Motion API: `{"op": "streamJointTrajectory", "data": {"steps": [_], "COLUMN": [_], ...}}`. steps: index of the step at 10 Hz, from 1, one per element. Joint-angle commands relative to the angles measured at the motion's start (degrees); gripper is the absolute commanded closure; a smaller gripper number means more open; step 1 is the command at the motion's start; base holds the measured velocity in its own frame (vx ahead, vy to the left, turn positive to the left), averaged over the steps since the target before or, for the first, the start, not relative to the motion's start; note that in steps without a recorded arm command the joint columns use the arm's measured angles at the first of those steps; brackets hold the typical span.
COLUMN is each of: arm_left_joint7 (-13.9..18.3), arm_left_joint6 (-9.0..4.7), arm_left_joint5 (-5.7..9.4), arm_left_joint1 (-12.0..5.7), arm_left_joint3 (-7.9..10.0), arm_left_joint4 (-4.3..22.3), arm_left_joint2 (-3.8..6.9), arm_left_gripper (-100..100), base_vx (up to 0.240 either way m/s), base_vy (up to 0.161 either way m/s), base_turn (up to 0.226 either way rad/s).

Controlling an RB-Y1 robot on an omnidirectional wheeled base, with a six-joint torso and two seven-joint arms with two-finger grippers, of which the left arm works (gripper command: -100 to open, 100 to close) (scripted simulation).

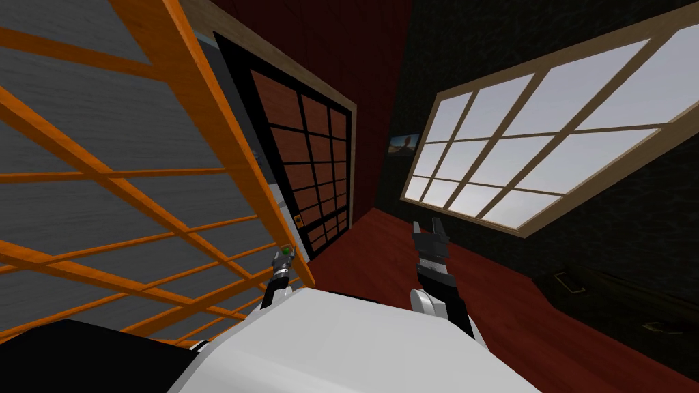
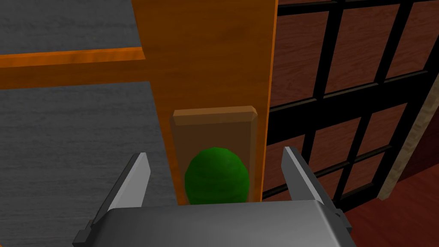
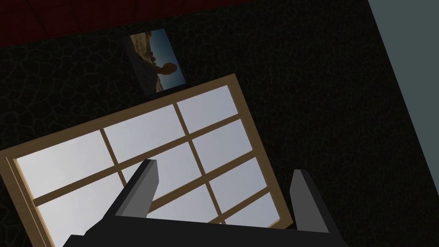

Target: Pull the door open

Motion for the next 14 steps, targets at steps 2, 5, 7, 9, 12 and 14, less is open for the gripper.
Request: {"op": "streamJointTrajectory", "data": {"steps": [2, 5, 7, 9, 12, 14], "arm_left_joint7": [0.0, 0.0, 0.0, 1.0, 2.4, 3.4], "arm_left_joint6": [0.00, 0.00, 0.00, 0.08, 0.14, 0.18], "arm_left_joint5": [0.00, 0.00, 0.00, -0.85, -2.13, -2.98], "arm_left_joint1": [0.00, 0.00, 0.00, 0.29, 0.81, 1.16], "arm_left_joint3": [0.00, 0.00, 0.00, -1.51, -3.80, -5.31], "arm_left_joint4": [0.0, 0.0, 0.0, -0.7, -1.8, -2.5], "arm_left_joint2": [0.00, 0.00, 0.00, 0.36, 0.90, 1.25], "arm_left_gripper": [100, 100, 100, 100, 100, 100], "base_vx": [0.014, -0.007, 0.000, -0.199, -0.228, -0.248], "base_vy": [-0.003, 0.003, 0.000, 0.000, -0.016, -0.032], "base_turn": [0.005, -0.003, 0.000, -0.074, -0.062, -0.054]}}
